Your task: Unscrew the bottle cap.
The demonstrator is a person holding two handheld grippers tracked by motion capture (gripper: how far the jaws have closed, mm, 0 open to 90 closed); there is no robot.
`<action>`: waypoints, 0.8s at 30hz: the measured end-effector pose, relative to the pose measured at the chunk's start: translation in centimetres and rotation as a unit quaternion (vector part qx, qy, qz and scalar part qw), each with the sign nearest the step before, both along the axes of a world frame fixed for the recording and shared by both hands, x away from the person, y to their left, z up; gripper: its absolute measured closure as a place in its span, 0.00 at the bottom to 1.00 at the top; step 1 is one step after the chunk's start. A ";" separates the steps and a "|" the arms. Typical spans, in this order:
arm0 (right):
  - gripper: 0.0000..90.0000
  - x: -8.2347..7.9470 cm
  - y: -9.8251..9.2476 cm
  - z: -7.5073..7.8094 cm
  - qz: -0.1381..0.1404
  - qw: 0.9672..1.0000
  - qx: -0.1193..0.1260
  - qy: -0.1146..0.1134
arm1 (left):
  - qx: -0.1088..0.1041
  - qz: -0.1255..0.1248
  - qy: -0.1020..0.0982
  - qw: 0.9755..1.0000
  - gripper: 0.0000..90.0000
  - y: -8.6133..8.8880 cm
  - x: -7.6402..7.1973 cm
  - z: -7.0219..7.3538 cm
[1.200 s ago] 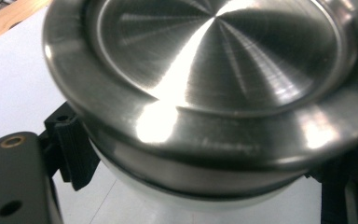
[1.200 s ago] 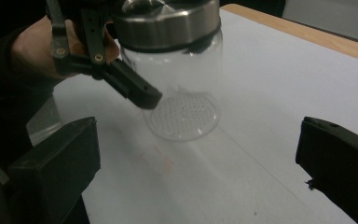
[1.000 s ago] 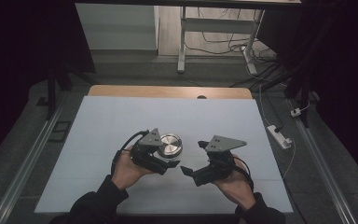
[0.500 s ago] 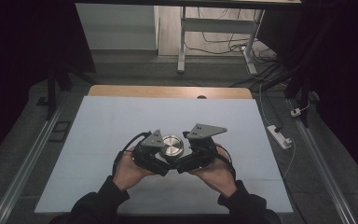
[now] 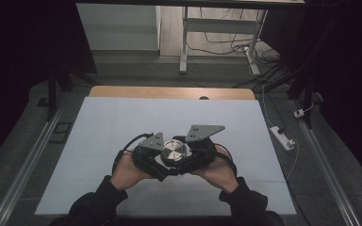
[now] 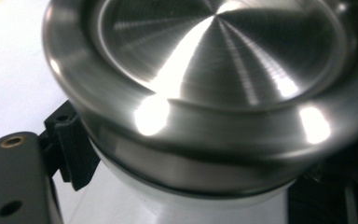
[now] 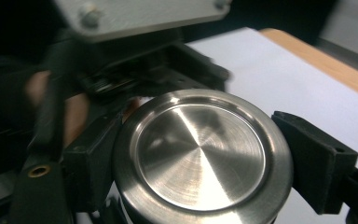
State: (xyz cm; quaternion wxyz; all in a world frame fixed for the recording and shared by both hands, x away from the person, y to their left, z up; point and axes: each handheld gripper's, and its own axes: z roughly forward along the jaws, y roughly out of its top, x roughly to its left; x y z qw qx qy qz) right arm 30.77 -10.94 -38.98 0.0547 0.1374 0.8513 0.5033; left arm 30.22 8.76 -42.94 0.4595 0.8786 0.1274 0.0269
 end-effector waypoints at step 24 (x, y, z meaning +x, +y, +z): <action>0.07 -0.8 -0.3 1.1 -0.080 0.996 0.015 -0.023 | -0.003 0.098 0.003 0.995 0.17 0.0 0.0 0.2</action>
